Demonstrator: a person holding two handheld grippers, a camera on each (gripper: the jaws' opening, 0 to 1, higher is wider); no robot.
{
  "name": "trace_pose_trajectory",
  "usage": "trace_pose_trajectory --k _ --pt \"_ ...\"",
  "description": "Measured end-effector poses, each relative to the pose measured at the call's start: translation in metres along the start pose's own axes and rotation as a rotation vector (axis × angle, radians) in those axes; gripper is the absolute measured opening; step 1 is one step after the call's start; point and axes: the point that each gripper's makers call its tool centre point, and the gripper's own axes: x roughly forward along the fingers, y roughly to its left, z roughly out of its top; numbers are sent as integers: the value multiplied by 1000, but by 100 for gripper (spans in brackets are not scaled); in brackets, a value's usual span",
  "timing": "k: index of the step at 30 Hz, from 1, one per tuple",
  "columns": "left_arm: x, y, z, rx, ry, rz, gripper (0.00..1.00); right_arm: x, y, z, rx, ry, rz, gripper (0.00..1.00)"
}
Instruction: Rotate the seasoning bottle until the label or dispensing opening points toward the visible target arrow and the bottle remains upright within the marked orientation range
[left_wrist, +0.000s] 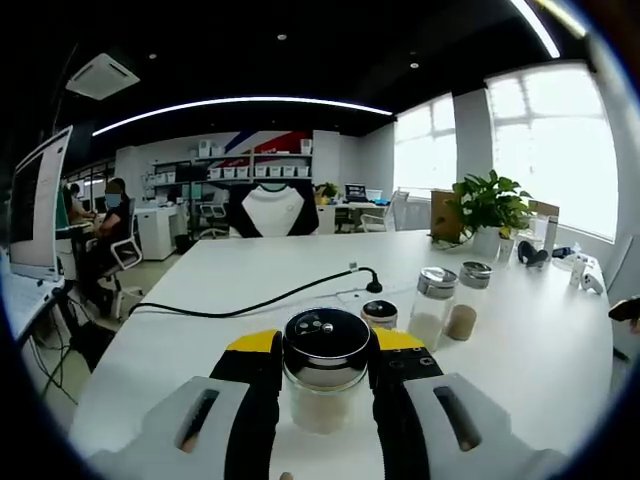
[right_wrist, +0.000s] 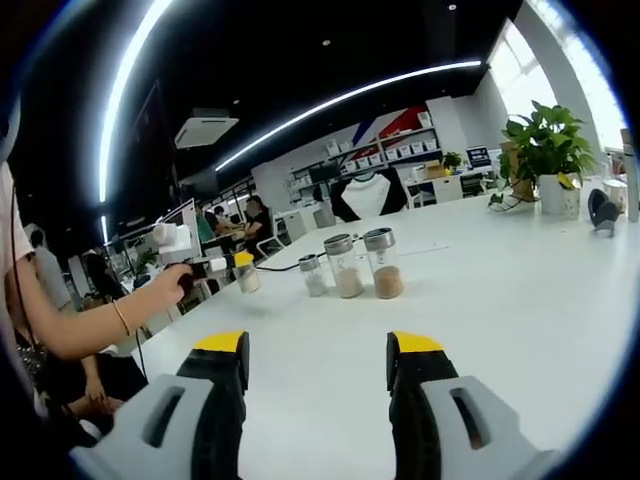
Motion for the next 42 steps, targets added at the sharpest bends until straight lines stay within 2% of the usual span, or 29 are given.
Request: trace_pose_trajectory --k 11,12,14,19,23,29,34,35,36,42 --pt "-35 -11 -11 -12 18 -21 35 -2 14 -9 -22 26 34 54" --pt "-42 -13 -11 -46 16 -17 35 -2 15 -9 -22 26 37 54" --pt "-51 -18 -10 -63 -7 -20 35 -2 17 -7 -17 14 40 54" --pt "-76 -32 -11 -68 -27 -31 35 -1 24 -8 -29 19 53 54" --pt "-93 -43 -15 -56 -21 -57 35 0 30 -11 -39 29 73 53" --pt "-110 -52 -11 -26 -31 -74 35 -2 44 -16 -74 45 109 53" --pt "-122 -65 -2 -5 -50 -115 35 -3 50 -20 -65 49 128 53" --pt "-126 -71 1 -3 -56 -140 35 -3 52 -21 -57 54 137 53" --pt "-129 -77 3 -2 -63 -159 35 -3 55 -17 -18 28 143 52" --pt "-137 -91 6 26 -66 -184 35 0 63 -12 -63 19 156 49"
